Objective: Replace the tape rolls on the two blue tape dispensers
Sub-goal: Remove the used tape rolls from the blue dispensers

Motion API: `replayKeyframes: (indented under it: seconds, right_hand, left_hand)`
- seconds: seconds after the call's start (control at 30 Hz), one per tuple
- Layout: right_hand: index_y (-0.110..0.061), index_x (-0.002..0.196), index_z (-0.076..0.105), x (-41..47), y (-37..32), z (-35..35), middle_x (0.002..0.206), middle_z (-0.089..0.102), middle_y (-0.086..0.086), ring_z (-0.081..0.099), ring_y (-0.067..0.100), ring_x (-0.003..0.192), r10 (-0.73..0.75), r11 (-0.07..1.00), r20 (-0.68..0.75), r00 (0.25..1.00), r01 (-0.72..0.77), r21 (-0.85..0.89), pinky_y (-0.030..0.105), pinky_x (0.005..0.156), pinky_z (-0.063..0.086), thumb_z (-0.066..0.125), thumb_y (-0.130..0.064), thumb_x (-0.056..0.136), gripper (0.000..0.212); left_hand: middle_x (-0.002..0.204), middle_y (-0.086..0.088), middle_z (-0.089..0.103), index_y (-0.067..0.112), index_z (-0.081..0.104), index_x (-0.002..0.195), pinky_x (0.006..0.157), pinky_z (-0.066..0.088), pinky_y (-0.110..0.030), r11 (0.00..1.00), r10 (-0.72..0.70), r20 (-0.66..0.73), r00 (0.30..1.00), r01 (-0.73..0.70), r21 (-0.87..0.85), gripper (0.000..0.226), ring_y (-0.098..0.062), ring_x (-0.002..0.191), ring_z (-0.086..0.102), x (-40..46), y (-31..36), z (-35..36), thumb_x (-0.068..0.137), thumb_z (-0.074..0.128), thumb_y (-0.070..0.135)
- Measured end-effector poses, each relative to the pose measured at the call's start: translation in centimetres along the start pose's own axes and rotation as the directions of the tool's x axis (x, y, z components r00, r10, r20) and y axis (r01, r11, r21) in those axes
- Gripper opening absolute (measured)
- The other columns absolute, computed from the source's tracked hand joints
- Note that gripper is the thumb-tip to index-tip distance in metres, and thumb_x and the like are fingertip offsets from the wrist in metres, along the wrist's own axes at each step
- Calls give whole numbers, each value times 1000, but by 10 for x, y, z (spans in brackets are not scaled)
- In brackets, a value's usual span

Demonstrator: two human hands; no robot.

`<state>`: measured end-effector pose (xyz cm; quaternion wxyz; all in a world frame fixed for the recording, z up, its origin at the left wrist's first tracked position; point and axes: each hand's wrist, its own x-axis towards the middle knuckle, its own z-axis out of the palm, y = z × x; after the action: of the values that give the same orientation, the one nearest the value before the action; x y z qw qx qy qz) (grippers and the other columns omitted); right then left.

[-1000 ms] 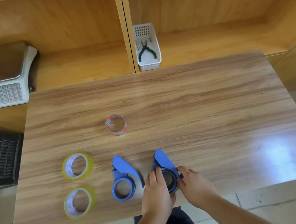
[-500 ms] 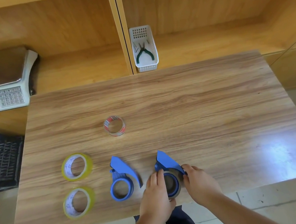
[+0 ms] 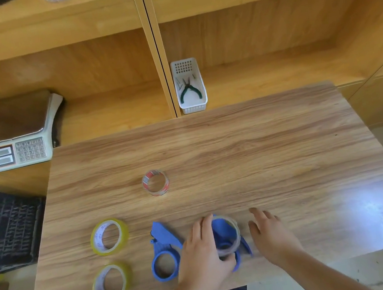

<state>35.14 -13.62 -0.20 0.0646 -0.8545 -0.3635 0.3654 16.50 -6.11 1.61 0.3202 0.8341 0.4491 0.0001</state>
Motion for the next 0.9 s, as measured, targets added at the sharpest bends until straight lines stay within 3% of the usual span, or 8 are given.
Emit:
replayKeyframes:
  seconds: [0.17, 0.4, 0.6, 0.9]
  right_hand:
    - [-28, 157, 26, 23, -13, -26, 161, 35, -2, 34, 33, 142, -28, 1000, -114, 993, 29, 0, 49, 113, 37, 39, -43, 102, 59]
    - [-35, 157, 21, 51, -30, -48, 169, 18, -2, 24, 33, 148, 14, 1000, -183, 983, -14, 6, 53, 116, 34, 43, -52, 99, 64]
    - [-38, 156, 18, 60, -25, -53, 168, 17, -3, 24, 31, 148, 34, 999, -178, 983, -31, 20, 53, 115, 36, 43, -54, 98, 64]
    - [-39, 159, 12, 50, -12, -33, 169, 15, -5, 25, 30, 149, 49, 999, -105, 993, -51, -10, 49, 119, 31, 41, -54, 98, 69]
  left_hand:
    - [140, 8, 41, 29, 26, 152, 107, 45, -34, 998, -57, -79, 995, 55, -27, 94, -17, 132, 44, 69, 5, -32, 73, 72, 51]
    - [141, 1, 40, 27, 23, 154, 107, 45, -39, 989, -144, -4, 990, 144, 16, 97, -24, 132, 45, 148, 7, -30, 75, 76, 48]
    - [150, -1, 37, 24, 18, 158, 107, 46, -41, 980, -198, 77, 977, 195, 46, 105, -26, 135, 45, 182, -6, -7, 74, 78, 41]
    - [152, -1, 37, 23, 15, 159, 106, 47, -40, 984, -176, 75, 982, 172, 55, 104, -26, 135, 45, 202, -19, 12, 78, 77, 45]
